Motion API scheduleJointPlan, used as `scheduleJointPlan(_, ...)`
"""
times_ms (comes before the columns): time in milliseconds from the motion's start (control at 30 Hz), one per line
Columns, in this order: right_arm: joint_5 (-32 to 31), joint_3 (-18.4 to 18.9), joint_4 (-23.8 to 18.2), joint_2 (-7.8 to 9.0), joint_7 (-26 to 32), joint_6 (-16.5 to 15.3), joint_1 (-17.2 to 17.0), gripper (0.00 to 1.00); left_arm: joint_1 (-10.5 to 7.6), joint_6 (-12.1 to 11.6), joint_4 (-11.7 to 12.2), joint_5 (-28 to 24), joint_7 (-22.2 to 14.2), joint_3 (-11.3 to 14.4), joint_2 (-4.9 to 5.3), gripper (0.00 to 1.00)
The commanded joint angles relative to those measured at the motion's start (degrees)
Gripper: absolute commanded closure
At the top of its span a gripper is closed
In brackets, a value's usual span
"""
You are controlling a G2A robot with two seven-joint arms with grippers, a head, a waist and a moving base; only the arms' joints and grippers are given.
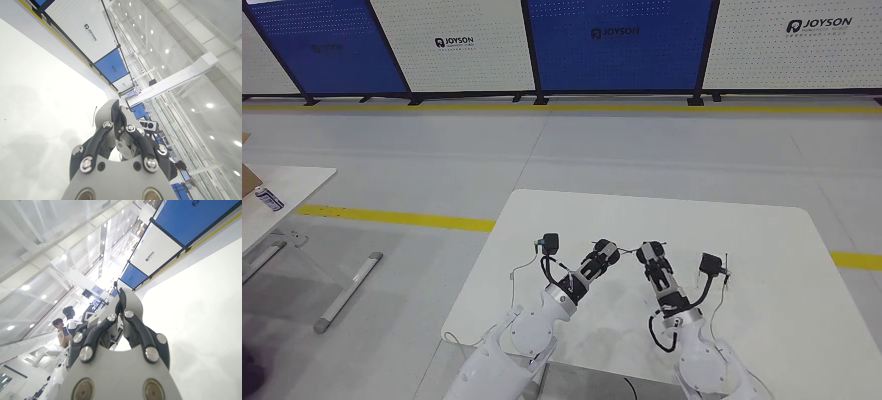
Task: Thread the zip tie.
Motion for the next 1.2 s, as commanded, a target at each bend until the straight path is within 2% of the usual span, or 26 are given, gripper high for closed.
scheduleJointPlan(0, -2.47, 0.77, -0.80, 0.06, -2.72, 0.55, -0.92, 1.00, 0.00, 0.00, 0.00, 0.00, 0.00, 0.00, 0.00, 1.00)
scheduleJointPlan(233, -8.61, 1.43, -3.35, -0.13, -9.16, 4.05, -4.21, 1.00, 0.00, 0.00, 0.00, 0.00, 0.00, 0.00, 0.00, 1.00)
scheduleJointPlan(767, -8.90, 1.58, -4.59, -0.32, -7.16, 4.54, -4.97, 1.00, 0.00, 0.00, 0.00, 0.00, 0.00, 0.00, 0.00, 1.00)
scheduleJointPlan(1167, -9.87, 1.35, -3.51, -1.07, -6.74, 5.03, -4.06, 1.00, 0.00, 0.00, 0.00, 0.00, 0.00, 0.00, 0.00, 1.00)
